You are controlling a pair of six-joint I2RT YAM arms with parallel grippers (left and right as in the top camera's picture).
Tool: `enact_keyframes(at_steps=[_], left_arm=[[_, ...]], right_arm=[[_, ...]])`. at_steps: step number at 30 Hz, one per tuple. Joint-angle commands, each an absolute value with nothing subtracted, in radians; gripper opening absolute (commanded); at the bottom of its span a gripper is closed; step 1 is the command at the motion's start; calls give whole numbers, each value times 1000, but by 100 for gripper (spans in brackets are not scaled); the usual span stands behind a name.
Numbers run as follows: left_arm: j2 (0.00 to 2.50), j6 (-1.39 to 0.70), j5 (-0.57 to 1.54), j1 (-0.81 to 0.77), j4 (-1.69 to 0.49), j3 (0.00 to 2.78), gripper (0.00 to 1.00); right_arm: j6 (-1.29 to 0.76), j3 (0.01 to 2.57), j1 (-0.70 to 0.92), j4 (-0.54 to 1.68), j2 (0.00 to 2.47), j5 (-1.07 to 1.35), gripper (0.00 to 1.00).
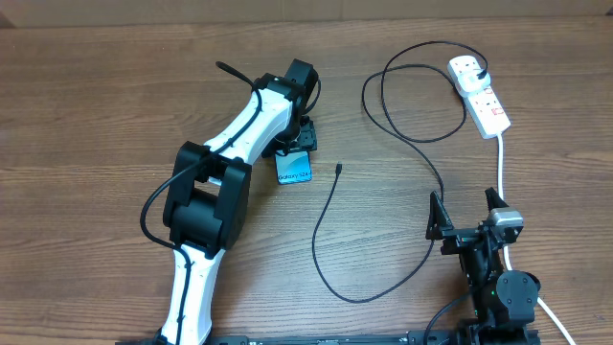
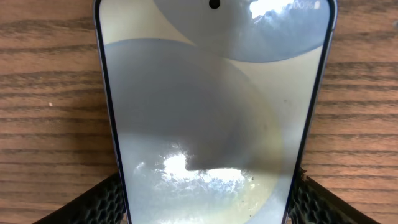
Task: Plug charger to phone and switch on socket
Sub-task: 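Lift the smartphone upright with the left gripper and pull it back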
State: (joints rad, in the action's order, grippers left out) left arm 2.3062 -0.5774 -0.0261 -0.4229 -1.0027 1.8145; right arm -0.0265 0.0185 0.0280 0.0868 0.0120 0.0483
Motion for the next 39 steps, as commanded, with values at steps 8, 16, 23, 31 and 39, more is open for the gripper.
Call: enact_keyframes(at_steps=[8,16,23,31,39], left_arm=[[2367,-587,59,-417,-1052,1845,73],[2367,-587,138,-408,-1155,1979,73],[2367,-580,291,-379,-1213,2054,72],[2367,-567,577,-321,-1219,2055,72],[2367,-556,1067,-228,-1192,2055,73]], right_arm=[[-31,8,33,81,3,54,100],[-31,8,33,81,3,54,100],[-30,8,33,81,3,54,100],[-31,8,33,81,3,54,100],[-31,8,33,81,3,54,100]])
